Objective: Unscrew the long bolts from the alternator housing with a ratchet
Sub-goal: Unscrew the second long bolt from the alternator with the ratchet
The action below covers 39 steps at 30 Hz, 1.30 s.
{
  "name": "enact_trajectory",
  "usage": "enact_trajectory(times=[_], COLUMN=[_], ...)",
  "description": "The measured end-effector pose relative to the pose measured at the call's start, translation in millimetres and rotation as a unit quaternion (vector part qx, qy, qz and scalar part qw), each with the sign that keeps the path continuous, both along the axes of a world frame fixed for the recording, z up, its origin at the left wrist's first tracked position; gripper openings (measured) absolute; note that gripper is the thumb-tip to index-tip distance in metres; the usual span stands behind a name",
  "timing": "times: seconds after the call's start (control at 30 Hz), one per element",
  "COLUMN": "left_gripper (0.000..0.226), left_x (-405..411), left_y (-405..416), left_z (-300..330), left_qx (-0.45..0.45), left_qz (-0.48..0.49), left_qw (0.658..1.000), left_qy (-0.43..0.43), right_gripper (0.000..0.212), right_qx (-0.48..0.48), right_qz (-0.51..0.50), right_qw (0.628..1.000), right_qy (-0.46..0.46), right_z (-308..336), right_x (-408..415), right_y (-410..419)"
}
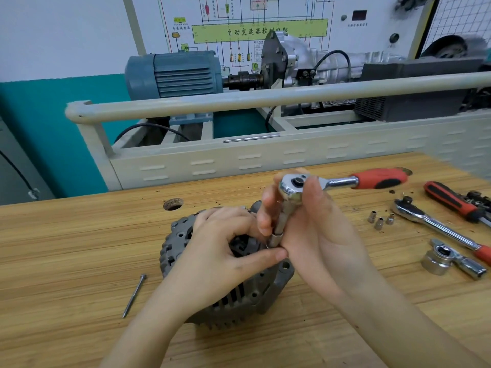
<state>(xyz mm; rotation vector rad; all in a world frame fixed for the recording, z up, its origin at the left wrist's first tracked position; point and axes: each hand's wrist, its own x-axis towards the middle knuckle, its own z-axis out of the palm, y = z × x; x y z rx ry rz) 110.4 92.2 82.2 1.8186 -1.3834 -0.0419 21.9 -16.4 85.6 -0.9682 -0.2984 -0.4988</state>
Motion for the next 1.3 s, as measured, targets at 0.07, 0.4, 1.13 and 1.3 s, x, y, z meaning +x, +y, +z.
enact_trajectory(times=[0.07, 0.4, 1.13, 1.3], left_gripper=[0.019, 0.020, 0.017, 0.018], left_x=[0.4, -1.6, 0.6, 1.4], left_y=[0.2, -0.4, -0.1, 0.2], left_z=[0.0, 0.0, -1.7, -2.0], left_qx=[-0.002, -0.019, -0.037, -0.022], left_qz=[-0.001, 0.003, -0.023, -0.024], left_qw=[1.000, 1.000, 0.999, 0.999], left_qy=[0.001, -0.003, 0.004, -0.020], right_gripper=[0.037, 0.027, 0.034, 0.040], right_qx=[0.023, 0.010, -0.058, -0.041], right_qz=[0.007, -0.003, -0.028, -0.024], right_qw=[1.000, 1.000, 0.998, 0.999], right_qy=[0.004, -0.017, 0.006, 0.018], right_z=[-0.2, 1.1, 1.4, 0.4], right_x=[1.6, 0.4, 0.2, 0.4], right_y=[-0.8, -3.3, 1.4, 0.5])
